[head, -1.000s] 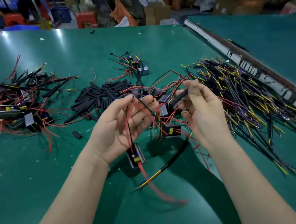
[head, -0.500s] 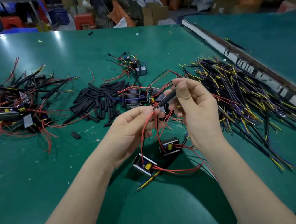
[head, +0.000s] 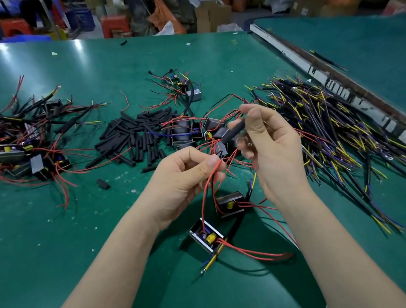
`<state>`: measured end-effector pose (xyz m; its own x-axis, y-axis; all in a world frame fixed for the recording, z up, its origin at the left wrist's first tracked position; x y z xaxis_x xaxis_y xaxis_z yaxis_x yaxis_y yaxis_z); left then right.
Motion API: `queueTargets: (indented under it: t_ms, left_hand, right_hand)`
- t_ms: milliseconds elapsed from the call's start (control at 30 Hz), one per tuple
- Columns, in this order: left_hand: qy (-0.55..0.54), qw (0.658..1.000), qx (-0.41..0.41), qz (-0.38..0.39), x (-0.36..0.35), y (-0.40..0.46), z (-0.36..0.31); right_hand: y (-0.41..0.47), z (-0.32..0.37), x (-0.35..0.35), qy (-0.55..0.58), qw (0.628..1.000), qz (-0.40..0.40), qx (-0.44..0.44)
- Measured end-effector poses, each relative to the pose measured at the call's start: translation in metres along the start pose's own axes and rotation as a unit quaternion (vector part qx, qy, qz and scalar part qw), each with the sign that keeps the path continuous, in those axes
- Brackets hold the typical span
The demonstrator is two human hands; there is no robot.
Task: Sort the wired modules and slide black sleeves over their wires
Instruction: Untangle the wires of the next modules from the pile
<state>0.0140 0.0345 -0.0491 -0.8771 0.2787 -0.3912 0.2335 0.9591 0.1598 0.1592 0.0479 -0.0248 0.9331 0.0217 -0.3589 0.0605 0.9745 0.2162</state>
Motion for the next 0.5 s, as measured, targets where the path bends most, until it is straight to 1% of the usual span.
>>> queueTargets:
  t_ms: [167, 367, 500]
  left_hand:
    - [0.015, 1.0, -0.015, -0.021, 0.0045, 0.0031, 0.0022]
    - [-0.003, 0.999, -0.019, -0.043, 0.0034, 0.0044, 0.0037]
    - [-0.025, 0.997, -0.021, -0.069, 0.0039, 0.0051, 0.0016]
  right_hand:
    - [0.0, 0.0012, 0.001, 0.001, 1.0, -0.009, 0.004]
    - [-0.0025, -0.0024, -0.0042, -0.048, 0.999, 0.015, -0.001]
    - [-0.0021, 0.0002, -0.0018, -0.032, 0.999, -0.011, 0.006]
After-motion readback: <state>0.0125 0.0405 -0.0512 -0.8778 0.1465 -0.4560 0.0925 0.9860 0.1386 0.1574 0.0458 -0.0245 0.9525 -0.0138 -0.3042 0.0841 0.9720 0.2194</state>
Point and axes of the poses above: each hand's wrist, its own y-axis towards the middle knuckle, its own x-axis out of the back of the hand, z = x × y, the point moved 2 cm from there along y, towards the middle knuckle, and after that the axes turned 8 degrees about -x, right-handed, at the moved point
